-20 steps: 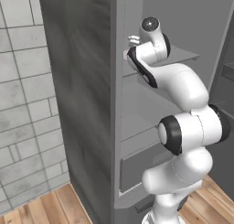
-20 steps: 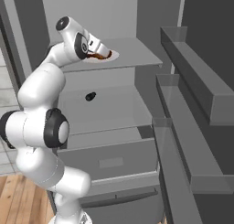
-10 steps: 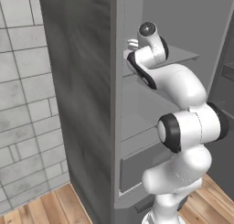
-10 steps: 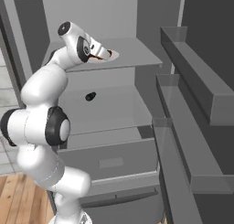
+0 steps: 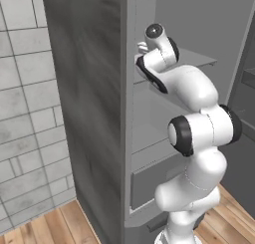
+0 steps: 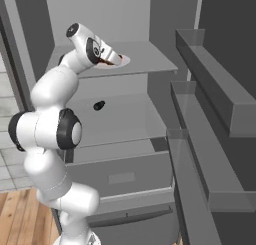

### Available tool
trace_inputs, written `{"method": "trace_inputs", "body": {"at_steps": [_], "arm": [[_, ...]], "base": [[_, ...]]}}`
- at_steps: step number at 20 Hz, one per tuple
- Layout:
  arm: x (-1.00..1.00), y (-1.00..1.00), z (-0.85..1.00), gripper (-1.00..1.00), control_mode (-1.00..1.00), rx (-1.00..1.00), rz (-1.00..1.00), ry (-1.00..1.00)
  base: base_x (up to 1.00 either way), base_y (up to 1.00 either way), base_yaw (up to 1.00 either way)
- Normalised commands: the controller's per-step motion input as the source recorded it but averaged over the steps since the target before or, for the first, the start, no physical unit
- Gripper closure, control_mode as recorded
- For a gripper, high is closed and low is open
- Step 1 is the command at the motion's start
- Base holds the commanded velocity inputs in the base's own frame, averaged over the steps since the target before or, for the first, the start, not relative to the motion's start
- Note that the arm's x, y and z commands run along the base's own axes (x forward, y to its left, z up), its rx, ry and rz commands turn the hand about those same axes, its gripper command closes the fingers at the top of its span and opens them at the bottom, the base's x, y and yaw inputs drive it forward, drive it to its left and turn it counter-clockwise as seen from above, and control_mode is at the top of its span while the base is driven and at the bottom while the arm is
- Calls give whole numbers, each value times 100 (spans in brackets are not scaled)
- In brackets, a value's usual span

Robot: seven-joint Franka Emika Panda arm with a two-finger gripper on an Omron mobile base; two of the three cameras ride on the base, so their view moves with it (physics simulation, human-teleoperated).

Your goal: Retrieve the chicken drumstick from the fridge and place it on the saucepan with marinade on the stove.

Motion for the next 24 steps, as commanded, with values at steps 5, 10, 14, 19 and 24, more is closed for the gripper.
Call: {"method": "trace_inputs", "body": {"at_steps": [5,10,14,19,24], "arm": [[23,0,2,-100,-100,0,-9,6],[18,0,1,-100,-100,0,-9,7],[3,0,-1,-100,-100,0,-5,4],[-1,0,-15,-100,-100,0,0,0],[-5,0,-28,-100,-100,0,0,-2]], "base": [[0,0,0],[0,0,0],[0,0,0],[0,0,0],[0,0,0]]}}
